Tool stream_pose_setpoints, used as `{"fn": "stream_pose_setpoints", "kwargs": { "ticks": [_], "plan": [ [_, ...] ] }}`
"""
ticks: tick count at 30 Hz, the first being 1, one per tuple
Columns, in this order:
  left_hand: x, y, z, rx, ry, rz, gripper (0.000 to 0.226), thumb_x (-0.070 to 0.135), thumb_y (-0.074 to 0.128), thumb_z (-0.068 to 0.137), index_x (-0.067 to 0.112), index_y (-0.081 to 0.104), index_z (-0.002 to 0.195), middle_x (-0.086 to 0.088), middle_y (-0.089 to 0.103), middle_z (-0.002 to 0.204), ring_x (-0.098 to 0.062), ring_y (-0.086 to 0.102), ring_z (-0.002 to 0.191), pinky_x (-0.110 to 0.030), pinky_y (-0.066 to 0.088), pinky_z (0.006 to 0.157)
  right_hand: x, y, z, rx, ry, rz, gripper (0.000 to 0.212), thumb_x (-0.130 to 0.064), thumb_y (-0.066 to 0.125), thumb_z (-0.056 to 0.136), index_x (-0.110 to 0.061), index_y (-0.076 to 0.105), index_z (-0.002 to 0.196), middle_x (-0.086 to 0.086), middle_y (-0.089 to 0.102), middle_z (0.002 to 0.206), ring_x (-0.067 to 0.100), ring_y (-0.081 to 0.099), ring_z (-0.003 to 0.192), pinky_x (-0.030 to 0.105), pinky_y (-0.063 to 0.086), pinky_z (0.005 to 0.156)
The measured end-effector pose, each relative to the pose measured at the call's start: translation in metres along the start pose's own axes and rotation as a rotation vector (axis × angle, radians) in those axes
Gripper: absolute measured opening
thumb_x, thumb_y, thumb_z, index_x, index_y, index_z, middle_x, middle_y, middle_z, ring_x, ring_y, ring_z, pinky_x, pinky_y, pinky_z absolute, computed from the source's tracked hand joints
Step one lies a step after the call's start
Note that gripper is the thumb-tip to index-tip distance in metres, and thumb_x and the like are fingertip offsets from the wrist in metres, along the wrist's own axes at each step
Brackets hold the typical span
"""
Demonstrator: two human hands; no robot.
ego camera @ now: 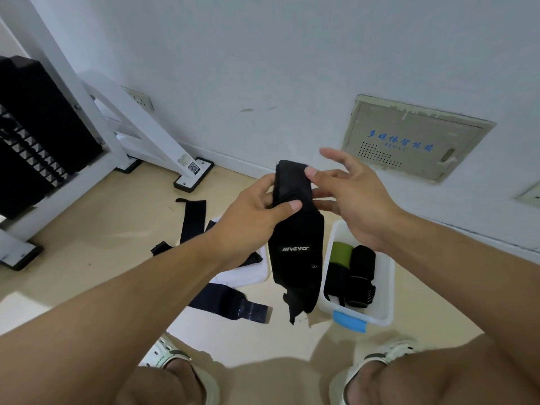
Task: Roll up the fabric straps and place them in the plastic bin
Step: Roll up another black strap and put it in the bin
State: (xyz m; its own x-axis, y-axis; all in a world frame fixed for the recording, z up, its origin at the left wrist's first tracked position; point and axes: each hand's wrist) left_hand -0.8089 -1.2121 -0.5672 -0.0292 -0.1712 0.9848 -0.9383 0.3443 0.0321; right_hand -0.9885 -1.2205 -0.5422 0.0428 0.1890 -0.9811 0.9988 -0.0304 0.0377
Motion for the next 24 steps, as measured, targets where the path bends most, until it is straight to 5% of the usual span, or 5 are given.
{"fn": "stream_pose_setpoints", "kwargs": {
  "ticks": [5,9,12,17,24],
  "plan": [
    [-0.001,-0.005,0.006,0.154,0.009,-0.144,0.032,0.013,0.063,0.102,0.019,0.061,0.133,-0.008,0.077,0.115,-0.028,0.075,0.107,-0.048,0.058,0.097,0.01,-0.014,0.001,-0.359,0.228,-0.237,0.059,-0.065,0.049,0.091,-0.02,0.067,0.125,0.009,0.074,0.117,0.023,0.072,0.106,0.04,0.053,0.1],
    [0.002,-0.007,0.011,0.27,0.003,-0.312,0.027,0.009,0.06,0.103,0.011,0.062,0.129,-0.015,0.074,0.118,-0.032,0.073,0.109,-0.05,0.057,0.099,0.028,-0.007,0.0,-0.521,0.197,-0.44,0.062,-0.065,0.043,0.095,-0.032,0.047,0.147,-0.013,0.064,0.135,0.006,0.06,0.124,0.034,0.043,0.112],
    [0.004,-0.007,0.013,0.344,-0.001,-0.369,0.025,0.006,0.057,0.104,0.01,0.061,0.128,-0.016,0.073,0.121,-0.032,0.073,0.11,-0.051,0.058,0.098,0.039,0.007,0.006,-0.53,0.147,-0.511,0.055,-0.056,0.047,0.101,-0.037,0.035,0.152,-0.016,0.06,0.137,0.008,0.057,0.126,0.039,0.044,0.112],
    [0.006,-0.012,0.017,0.433,-0.042,-0.41,0.03,0.006,0.058,0.103,0.008,0.059,0.133,-0.017,0.073,0.121,-0.032,0.074,0.107,-0.048,0.061,0.093,0.042,0.015,0.013,-0.443,0.05,-0.372,0.025,-0.031,0.061,0.101,-0.023,0.064,0.124,-0.003,0.075,0.114,0.014,0.071,0.108,0.038,0.053,0.102],
    [0.006,-0.017,0.013,0.429,-0.241,-0.338,0.072,0.015,0.07,0.097,0.017,0.032,0.158,-0.01,0.067,0.129,-0.025,0.072,0.107,-0.042,0.056,0.098,0.033,0.011,0.01,-0.274,-0.136,-0.335,0.008,-0.017,0.077,0.089,-0.018,0.073,0.096,0.0,0.078,0.095,0.019,0.075,0.093,0.038,0.057,0.096]
  ]
}}
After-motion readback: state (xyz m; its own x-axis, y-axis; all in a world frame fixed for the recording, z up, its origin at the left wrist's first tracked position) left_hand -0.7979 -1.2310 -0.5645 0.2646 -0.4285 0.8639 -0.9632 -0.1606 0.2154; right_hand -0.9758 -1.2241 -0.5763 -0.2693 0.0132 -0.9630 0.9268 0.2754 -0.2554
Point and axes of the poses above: each hand's wrist, its own z-axis towards the middle knuckle, its own y-axis out of the palm, x = y × z
